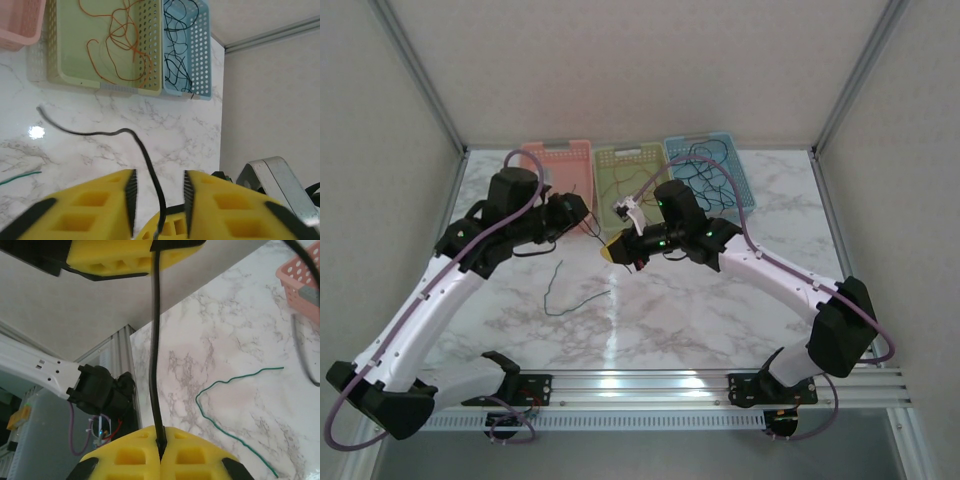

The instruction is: Untangle the cables

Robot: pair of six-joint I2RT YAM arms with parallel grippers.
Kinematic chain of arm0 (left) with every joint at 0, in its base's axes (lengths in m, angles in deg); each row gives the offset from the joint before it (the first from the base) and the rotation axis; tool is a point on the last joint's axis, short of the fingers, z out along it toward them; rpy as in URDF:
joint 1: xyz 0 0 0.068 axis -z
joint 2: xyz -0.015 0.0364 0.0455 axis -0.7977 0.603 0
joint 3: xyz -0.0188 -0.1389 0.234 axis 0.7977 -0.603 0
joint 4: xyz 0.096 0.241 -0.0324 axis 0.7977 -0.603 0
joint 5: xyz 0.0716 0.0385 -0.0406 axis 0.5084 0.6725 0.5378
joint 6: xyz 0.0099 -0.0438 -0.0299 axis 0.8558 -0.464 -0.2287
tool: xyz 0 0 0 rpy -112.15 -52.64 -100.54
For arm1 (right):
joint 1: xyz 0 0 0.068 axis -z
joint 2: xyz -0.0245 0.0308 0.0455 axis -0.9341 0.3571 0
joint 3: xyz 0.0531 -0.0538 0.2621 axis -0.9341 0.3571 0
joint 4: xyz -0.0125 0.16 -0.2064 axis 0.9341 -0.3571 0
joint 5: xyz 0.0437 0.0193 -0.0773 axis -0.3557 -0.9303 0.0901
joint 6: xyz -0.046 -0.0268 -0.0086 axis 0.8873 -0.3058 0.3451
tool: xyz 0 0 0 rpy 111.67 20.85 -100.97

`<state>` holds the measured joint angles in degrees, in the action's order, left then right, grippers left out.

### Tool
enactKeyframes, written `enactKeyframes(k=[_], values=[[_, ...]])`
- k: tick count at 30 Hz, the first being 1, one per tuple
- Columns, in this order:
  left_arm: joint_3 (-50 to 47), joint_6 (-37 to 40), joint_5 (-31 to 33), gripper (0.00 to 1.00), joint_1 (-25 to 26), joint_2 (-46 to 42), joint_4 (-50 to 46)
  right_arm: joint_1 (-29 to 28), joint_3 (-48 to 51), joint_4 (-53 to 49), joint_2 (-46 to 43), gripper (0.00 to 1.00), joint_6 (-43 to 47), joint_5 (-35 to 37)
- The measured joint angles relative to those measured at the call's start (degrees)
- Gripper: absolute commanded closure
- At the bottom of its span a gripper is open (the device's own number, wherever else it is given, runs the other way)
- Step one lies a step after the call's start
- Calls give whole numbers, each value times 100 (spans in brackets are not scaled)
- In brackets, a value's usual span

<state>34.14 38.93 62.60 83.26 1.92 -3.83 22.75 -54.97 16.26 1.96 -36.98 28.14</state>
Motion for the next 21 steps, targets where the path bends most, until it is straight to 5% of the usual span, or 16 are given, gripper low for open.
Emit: enactKeyframes(k=[6,14,21], values=[[17,96,507,0,0,-173,-345,-7,35,9,-282,100,98,527],[-149,501,2105,0,-44,-1008,-1121,407,-387,-533,-474,100,197,2251],[-1191,765,2402,0,-72,-1919,-1172,1598,-1687,-1244,435,100,-63,3895]])
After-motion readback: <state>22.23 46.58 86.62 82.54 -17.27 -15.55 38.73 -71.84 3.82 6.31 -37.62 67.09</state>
